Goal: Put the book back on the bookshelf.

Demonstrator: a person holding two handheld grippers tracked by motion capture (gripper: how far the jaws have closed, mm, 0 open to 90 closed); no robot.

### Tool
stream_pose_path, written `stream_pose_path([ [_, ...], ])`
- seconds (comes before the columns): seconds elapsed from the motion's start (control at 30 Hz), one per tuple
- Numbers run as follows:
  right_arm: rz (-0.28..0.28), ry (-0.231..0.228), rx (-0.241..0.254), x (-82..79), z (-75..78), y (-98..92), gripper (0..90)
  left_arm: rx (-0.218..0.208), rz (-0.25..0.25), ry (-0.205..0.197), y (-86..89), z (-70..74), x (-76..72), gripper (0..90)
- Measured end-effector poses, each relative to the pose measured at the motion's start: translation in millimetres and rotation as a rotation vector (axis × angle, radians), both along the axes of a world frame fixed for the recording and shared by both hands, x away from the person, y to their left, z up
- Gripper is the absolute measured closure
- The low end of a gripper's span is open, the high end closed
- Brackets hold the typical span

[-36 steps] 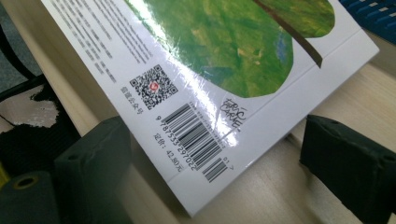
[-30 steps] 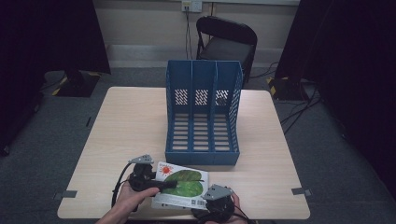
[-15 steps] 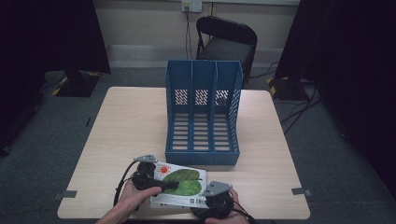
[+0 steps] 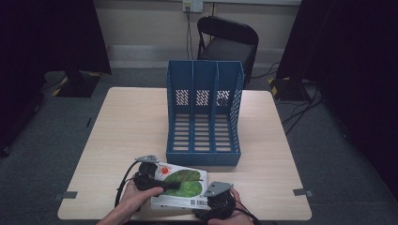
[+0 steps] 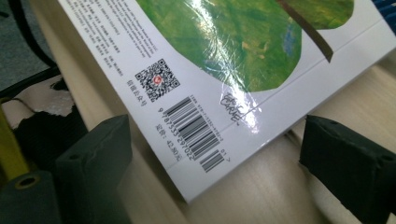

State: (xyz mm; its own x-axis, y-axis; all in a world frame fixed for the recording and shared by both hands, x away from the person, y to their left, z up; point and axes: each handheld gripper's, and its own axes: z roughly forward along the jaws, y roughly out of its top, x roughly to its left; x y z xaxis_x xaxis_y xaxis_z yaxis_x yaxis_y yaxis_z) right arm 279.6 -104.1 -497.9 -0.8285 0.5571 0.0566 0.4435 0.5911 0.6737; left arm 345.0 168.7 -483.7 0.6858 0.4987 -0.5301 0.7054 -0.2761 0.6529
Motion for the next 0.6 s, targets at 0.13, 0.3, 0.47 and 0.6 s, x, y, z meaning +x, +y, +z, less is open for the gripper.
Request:
stream_pose_path([
  [0.13, 0.026, 0.039, 0.019, -0.3, 2.1, -4.2, 9.3, -0.001, -0.002, -0.004, -0.3, 0.7, -0.5, 46.5],
  [0.3, 0.028, 0.087, 0.058, 3.6, 3.4, -7.5, 9.0, -0.006, -0.007, -0.011, -0.2, 2.1, -0.8, 49.3],
  [0.47, 0.025, 0.072, 0.039, 2.3, 3.3, -5.1, 8.6, -0.006, -0.012, -0.012, -0.5, 3.4, -0.8, 49.1],
  [0.6, 0.018, 0.079, 0.048, 3.5, 3.3, -5.3, 8.6, -0.006, -0.024, -0.025, -0.5, 5.3, -1.5, 50.6],
])
